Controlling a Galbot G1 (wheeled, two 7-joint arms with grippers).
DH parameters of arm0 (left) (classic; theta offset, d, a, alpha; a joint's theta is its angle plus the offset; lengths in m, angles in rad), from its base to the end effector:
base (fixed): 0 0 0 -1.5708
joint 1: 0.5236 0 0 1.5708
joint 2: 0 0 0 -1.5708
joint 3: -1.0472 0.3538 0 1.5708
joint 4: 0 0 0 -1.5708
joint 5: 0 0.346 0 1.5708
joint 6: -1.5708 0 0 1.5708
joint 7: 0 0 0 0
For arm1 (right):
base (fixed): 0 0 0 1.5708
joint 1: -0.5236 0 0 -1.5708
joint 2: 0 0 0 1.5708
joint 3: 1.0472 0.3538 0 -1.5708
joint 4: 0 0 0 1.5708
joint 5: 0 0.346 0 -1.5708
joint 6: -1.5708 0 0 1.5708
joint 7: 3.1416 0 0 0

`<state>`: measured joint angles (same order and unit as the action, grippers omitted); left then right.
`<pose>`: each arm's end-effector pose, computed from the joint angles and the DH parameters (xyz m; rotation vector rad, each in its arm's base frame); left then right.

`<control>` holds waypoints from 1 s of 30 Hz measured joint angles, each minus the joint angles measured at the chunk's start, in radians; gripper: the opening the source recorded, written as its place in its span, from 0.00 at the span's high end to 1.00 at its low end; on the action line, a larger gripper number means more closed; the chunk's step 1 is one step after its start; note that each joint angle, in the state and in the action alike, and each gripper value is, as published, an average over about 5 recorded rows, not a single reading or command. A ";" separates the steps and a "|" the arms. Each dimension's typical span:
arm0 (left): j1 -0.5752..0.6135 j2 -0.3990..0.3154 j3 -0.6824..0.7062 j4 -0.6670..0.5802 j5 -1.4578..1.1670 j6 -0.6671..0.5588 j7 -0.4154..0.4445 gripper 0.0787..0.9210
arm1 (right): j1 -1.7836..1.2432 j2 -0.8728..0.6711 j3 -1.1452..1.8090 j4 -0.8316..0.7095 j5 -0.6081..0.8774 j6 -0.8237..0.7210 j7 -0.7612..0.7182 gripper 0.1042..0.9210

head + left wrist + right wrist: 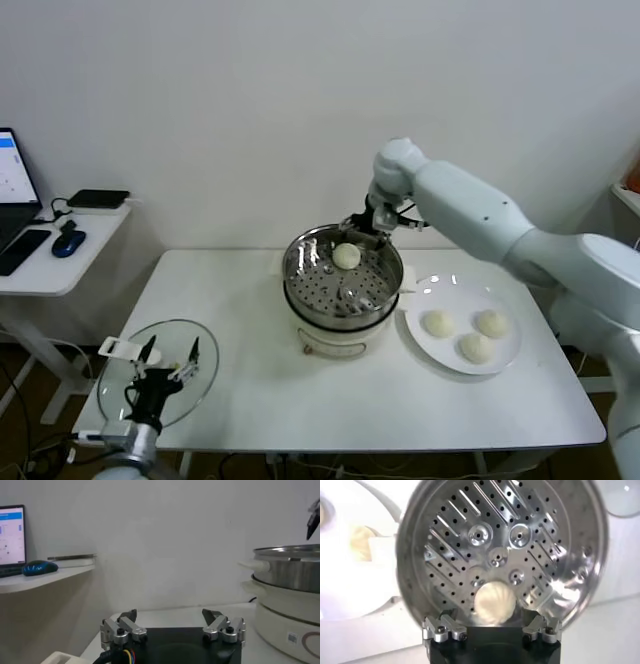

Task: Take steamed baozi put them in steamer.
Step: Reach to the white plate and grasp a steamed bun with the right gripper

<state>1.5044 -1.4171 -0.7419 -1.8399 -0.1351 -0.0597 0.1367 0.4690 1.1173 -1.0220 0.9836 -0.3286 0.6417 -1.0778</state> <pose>0.1829 0.1115 -0.3660 0.0320 -3.0330 -0.1273 0.6160 0.0199 -0.0264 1.8282 -0.6378 2.3972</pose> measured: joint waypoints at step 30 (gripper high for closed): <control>0.020 -0.008 0.010 -0.025 -0.003 0.011 0.000 0.12 | -0.132 -0.419 -0.149 0.070 0.649 -0.754 0.030 0.12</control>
<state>1.5248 -1.4249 -0.7319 -1.8647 -0.1386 -0.0488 0.1363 0.3368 0.6981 -1.1712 1.0534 0.3209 -0.1121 -1.0478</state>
